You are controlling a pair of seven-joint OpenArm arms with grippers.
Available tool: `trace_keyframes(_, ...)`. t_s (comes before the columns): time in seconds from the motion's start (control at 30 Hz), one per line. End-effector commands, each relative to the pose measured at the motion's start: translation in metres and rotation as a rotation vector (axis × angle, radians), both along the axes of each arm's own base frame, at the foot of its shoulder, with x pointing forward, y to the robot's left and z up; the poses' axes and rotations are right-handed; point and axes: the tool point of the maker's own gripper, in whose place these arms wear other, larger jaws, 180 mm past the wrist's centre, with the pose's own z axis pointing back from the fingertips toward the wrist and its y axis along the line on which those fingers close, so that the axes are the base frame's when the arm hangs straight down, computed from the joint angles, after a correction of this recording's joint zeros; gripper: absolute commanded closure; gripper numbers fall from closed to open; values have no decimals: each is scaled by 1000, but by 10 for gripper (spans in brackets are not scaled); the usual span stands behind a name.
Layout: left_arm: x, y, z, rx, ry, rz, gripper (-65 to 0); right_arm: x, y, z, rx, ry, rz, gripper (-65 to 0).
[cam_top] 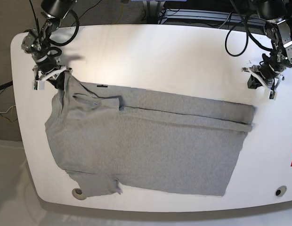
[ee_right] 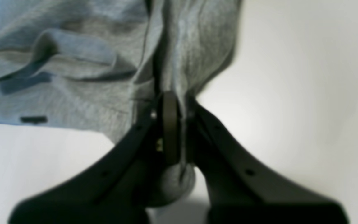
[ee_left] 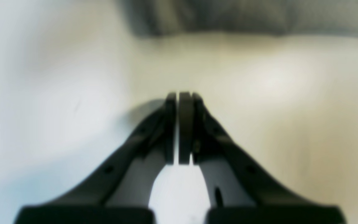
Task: Fold the T-shirt properly
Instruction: 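Drag the folded edge with both grippers, rotating the shirt on the table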
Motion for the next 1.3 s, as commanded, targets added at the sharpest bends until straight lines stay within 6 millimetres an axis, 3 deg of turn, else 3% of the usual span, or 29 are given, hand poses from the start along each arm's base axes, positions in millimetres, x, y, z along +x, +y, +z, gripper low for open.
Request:
trace_keyframes(0.0,-23,4,4,51,37,-26,0,-31,-6,-3,-83,84,36,0)
trace_keyframes(0.23,-64,5,-4,83,116,-41,0,-66,-3,0,-127,123,67,0)
trace_keyframes(0.3,-84,8,-6,107,150,-56,0,-90,1,1,-154,166,99,0)
trace_keyframes(0.43,-97,11,-4,126,169,-57,0,-103,3,4,-168,182,114,0)
trace_keyframes(0.57,-104,17,1,145,168,-52,0,-110,4,8,-165,185,117,0)
trace_keyframes(0.63,-106,26,15,182,143,-47,0,-104,3,17,-165,164,112,0)
trace_keyframes(0.93,-94,25,38,177,64,-53,-6,-95,0,19,-130,144,85,0)
trace_keyframes(1.03,-89,18,45,147,41,-71,-59,-93,0,18,-127,142,80,0)
trace_keyframes(1.27,-72,13,53,135,7,-80,-283,-92,2,15,-134,148,90,-1)
